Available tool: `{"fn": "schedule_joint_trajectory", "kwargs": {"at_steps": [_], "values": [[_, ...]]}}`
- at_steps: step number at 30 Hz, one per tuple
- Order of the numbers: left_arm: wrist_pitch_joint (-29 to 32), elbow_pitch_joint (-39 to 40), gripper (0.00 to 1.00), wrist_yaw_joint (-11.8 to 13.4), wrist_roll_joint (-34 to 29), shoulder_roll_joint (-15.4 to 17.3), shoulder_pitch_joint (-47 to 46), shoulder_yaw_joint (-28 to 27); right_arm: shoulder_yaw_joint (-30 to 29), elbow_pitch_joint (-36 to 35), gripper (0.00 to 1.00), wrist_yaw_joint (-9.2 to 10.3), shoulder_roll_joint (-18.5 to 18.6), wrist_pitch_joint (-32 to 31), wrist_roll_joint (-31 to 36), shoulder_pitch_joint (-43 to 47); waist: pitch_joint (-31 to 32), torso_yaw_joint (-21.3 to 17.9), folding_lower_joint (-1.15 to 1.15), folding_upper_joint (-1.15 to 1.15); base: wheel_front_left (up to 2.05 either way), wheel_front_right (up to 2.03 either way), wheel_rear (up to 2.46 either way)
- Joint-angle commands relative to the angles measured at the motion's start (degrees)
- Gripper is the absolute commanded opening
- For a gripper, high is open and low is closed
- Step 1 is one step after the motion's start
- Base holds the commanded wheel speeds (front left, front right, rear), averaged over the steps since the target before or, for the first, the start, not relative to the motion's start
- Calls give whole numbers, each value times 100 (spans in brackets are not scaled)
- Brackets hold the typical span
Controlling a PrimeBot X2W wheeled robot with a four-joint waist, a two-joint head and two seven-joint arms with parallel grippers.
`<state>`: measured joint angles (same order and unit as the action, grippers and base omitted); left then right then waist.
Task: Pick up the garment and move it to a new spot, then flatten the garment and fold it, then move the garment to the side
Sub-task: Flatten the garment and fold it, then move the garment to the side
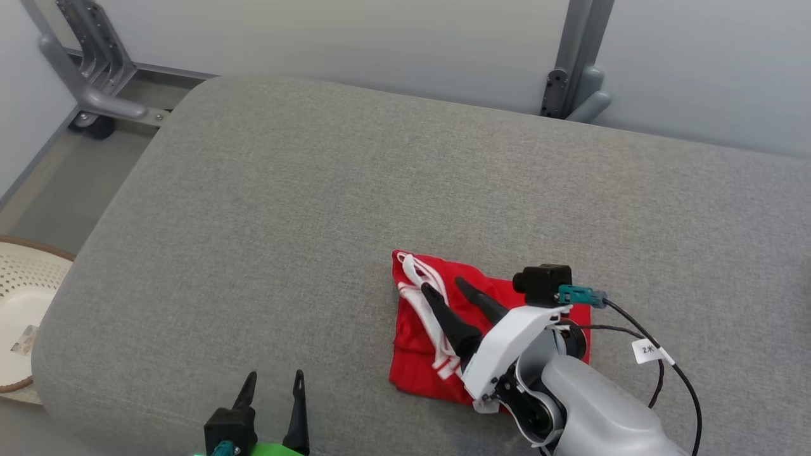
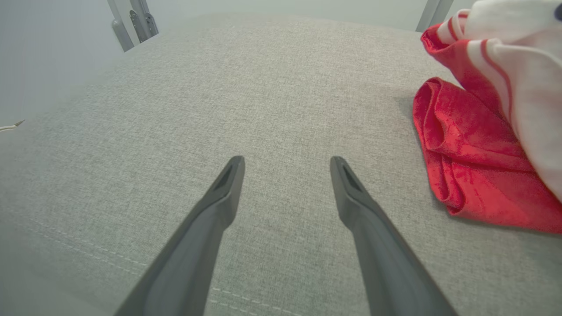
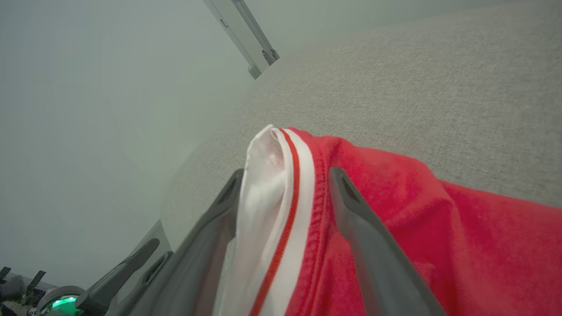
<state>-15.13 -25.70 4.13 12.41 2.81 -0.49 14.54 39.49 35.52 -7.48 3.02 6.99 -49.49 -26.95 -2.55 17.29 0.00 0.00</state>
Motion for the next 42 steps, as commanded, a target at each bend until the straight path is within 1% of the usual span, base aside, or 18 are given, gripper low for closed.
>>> {"fn": "schedule_joint_trajectory", "kwargs": {"at_steps": [1,4,6,7,13,14,15,19,23,27,30,34,39,42], "values": [[2,40,100,54,-10,20,71,-83,-12,141,100,0,20,269,-48,-94,11,190,0,0,0,0,0],[1,63,100,65,-37,19,88,-188,-99,331,100,0,17,542,-102,-118,53,29,0,0,0,0,0],[2,89,100,61,-54,19,99,-275,-178,468,100,0,95,666,-35,-104,84,-119,0,0,0,0,0],[2,89,100,61,-54,19,99,-275,-178,468,100,0,95,666,-35,-104,84,-119,0,0,0,0,0],[2,212,100,34,-110,22,126,-467,-625,781,100,0,394,818,161,175,162,-589,0,0,0,0,0],[2,245,100,26,-120,20,137,-523,-868,759,100,0,525,815,349,287,182,-748,0,0,0,0,0],[2,256,100,18,-129,19,143,-556,-1015,738,100,0,557,817,407,387,191,-825,0,0,0,0,0],[2,291,100,-8,-163,21,150,-667,-1584,656,100,0,637,816,768,773,213,-1119,0,0,0,0,0],[2,338,100,-52,-195,20,131,-783,-2138,354,100,0,709,817,1392,1057,212,-1398,0,0,0,0,0],[2,405,100,-35,-200,20,94,-833,-2675,-163,100,0,614,817,2108,1371,186,-1628,0,0,0,0,0],[2,418,100,-29,-224,22,62,-880,-2988,-487,100,0,508,817,2521,1530,180,-1770,0,0,0,0,0],[2,443,100,-29,-244,20,57,-951,-3294,-784,100,0,344,818,2784,1682,196,-1946,0,0,0,0,0],[2,478,100,-59,-274,21,43,-1056,-3516,-1083,100,0,260,817,3091,1835,219,-2104,0,0,0,0,0],[2,502,100,-58,-299,22,88,-1122,-3628,-1179,100,0,228,818,3168,1908,238,-2171,0,0,0,0,0]]}}
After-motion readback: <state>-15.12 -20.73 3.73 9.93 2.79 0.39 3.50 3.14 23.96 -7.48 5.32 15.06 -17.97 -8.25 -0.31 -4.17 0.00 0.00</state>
